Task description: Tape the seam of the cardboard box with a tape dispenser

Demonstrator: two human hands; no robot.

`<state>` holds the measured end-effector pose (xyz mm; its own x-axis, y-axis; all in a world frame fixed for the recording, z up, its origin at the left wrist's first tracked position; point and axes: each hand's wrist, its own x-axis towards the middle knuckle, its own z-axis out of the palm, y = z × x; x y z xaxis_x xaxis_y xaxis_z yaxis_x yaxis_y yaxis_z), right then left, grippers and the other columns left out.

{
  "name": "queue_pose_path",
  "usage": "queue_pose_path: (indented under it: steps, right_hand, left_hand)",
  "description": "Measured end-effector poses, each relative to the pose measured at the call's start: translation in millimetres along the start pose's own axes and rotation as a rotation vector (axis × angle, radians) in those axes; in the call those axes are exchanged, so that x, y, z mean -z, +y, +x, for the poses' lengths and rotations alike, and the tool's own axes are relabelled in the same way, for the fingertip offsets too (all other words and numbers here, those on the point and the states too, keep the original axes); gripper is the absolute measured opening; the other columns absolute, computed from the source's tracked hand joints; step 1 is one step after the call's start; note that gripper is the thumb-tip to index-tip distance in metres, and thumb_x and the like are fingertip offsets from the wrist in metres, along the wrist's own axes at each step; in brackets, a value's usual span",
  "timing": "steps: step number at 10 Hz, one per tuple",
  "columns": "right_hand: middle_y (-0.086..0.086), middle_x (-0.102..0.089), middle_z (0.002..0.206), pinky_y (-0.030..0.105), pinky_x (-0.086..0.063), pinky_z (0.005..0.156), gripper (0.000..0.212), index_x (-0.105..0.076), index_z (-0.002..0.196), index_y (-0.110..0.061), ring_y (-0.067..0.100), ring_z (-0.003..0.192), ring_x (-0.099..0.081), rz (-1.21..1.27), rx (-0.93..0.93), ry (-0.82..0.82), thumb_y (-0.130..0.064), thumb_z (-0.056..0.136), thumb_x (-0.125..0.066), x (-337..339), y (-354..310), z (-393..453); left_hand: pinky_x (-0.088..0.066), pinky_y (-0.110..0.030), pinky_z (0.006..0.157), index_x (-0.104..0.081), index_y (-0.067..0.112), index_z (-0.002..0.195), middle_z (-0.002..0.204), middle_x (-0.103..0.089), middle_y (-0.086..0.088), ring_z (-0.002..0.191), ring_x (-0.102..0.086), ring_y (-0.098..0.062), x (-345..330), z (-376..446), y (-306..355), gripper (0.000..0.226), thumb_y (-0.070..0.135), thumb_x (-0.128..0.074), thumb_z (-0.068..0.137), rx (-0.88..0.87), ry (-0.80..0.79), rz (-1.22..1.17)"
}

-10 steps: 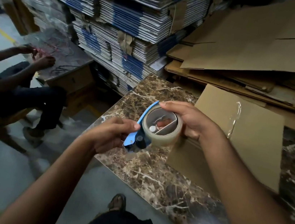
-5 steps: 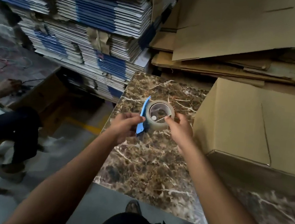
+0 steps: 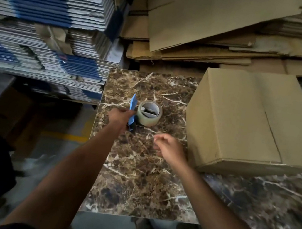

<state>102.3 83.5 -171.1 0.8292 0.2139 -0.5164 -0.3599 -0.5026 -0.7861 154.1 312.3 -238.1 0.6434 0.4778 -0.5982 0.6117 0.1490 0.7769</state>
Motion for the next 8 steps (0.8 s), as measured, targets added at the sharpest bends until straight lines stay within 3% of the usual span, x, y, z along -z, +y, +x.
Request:
queue_pose_path:
  steps: [1,2,3,4,5,6,7,8]
  right_hand:
    - [0.002,-0.074,0.103,0.045,-0.063,0.082,0.015,-0.071,0.111,-0.022,0.025,0.097,-0.072,0.026,-0.023,0.023,-0.021,0.099,-0.062,0.6,6.7,1.7]
    - [0.004,-0.074,0.104,0.046,-0.062,0.081,0.016,-0.071,0.111,-0.021,0.025,0.097,-0.072,0.028,-0.025,0.026,-0.018,0.099,-0.062,0.8,7.8,4.1]
    - [0.003,-0.075,0.101,0.047,-0.061,0.081,0.014,-0.072,0.108,-0.023,0.025,0.095,-0.073,0.033,-0.023,0.02,-0.021,0.098,-0.062,-2.4,8.9,7.3]
    - [0.001,-0.076,0.099,0.047,-0.06,0.083,0.014,-0.072,0.107,-0.023,0.022,0.093,-0.074,0.006,-0.022,0.006,-0.021,0.098,-0.062,-5.5,9.8,9.4]
    - [0.004,-0.075,0.101,0.047,-0.061,0.081,0.014,-0.072,0.107,-0.021,0.026,0.094,-0.074,-0.005,-0.027,0.008,-0.02,0.098,-0.062,-7.2,14.5,10.9]
    - [0.003,-0.074,0.1,0.049,-0.062,0.083,0.014,-0.071,0.107,-0.024,0.028,0.094,-0.073,-0.014,-0.04,0.005,-0.02,0.097,-0.062,-6.2,16.7,10.0]
    - [-0.001,-0.072,0.098,0.043,-0.061,0.08,0.018,-0.07,0.112,-0.022,0.02,0.088,-0.07,-0.025,-0.011,0.009,-0.02,0.096,-0.062,-4.5,21.1,8.3]
    - [-0.009,-0.068,0.092,0.021,-0.045,0.059,0.018,-0.069,0.114,-0.023,0.005,0.074,-0.061,-0.045,0.02,0.035,-0.021,0.097,-0.062,-1.6,19.9,-0.7]
  left_hand:
    - [-0.059,-0.066,0.075,-0.075,0.008,0.08,0.095,-0.073,-0.03,0.079,-0.072,-0.038,-4.4,7.3,-2.3,0.019,0.024,-0.083,0.074,0.013,-0.018,0.002]
    - [-0.06,-0.064,0.077,-0.076,0.009,0.081,0.095,-0.075,-0.028,0.078,-0.073,-0.036,-5.2,0.4,4.5,0.014,0.022,-0.082,0.08,0.009,-0.01,0.006]
    - [-0.061,-0.048,0.086,-0.079,0.009,0.095,0.098,-0.078,-0.017,0.09,-0.074,-0.033,-5.5,-15.4,14.3,0.028,0.034,-0.081,0.081,-0.066,0.017,0.149]
    - [-0.061,-0.041,0.083,-0.079,0.008,0.108,0.103,-0.077,-0.017,0.087,-0.073,-0.029,-2.3,-20.4,15.5,0.033,0.035,-0.074,0.089,-0.144,0.028,0.287]
    - [-0.065,-0.044,0.07,-0.075,0.009,0.114,0.104,-0.074,-0.02,0.081,-0.072,-0.031,1.6,-18.9,10.3,0.03,0.03,-0.07,0.093,-0.134,-0.022,0.22]
    - [-0.061,-0.052,0.087,-0.075,0.017,0.113,0.113,-0.073,-0.02,0.097,-0.072,-0.036,7.5,0.9,-5.6,0.034,0.037,-0.062,0.088,-0.126,-0.062,0.231]
    - [-0.059,-0.056,0.085,-0.078,0.035,0.092,0.108,-0.075,-0.019,0.086,-0.071,-0.031,18.2,36.4,-44.4,0.029,0.047,-0.058,0.076,-0.091,-0.055,0.175]
    - [-0.06,-0.046,0.076,-0.076,0.038,0.087,0.106,-0.077,-0.013,0.088,-0.071,-0.029,23.9,20.3,-55.6,0.018,0.042,-0.059,0.083,-0.077,-0.064,0.116]
